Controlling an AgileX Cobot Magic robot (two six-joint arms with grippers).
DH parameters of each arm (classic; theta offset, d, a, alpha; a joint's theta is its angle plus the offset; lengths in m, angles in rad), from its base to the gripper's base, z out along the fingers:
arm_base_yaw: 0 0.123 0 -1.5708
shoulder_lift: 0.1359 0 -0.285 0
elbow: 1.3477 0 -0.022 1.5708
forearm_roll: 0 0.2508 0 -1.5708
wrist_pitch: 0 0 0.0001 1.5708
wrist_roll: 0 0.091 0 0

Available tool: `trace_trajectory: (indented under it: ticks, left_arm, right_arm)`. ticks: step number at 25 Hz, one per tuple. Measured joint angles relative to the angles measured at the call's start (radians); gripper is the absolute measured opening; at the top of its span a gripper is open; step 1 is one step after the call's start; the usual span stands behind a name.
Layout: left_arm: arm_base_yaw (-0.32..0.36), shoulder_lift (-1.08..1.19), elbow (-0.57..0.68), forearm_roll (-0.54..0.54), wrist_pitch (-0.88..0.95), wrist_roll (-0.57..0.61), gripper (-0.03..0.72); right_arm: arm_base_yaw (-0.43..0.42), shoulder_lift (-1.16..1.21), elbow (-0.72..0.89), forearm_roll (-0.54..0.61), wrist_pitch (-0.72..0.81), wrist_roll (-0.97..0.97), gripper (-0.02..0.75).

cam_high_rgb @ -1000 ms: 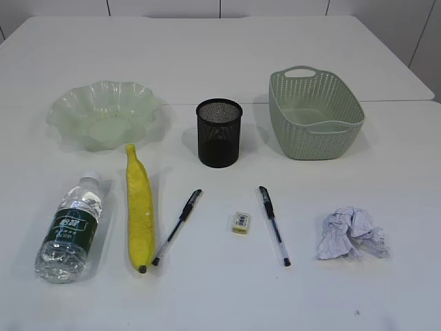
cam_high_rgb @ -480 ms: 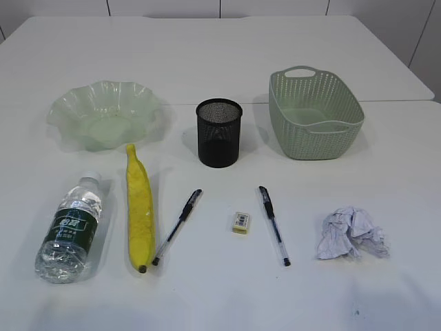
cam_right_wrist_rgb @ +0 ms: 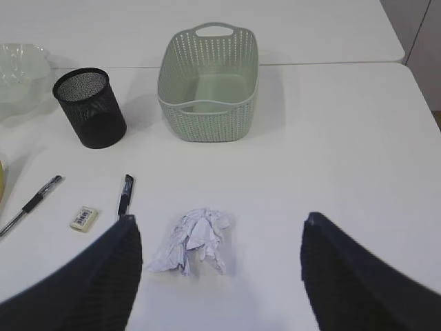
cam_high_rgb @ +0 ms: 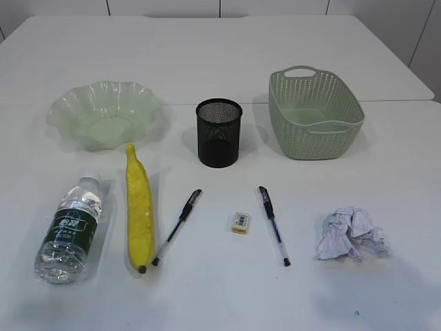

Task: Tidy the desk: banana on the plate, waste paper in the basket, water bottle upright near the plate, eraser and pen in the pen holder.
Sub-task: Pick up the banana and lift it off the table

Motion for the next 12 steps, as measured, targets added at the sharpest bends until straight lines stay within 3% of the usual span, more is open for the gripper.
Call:
trace_trajectory:
  ticks: [12]
  left_arm:
    - [-0.002, 0.027, -0.018, -0.023, -0.021, 0.000, 0.465]
  right_arm:
    - [0.000, 0.015, -0.006, 0.002, 0.010, -0.002, 0.535]
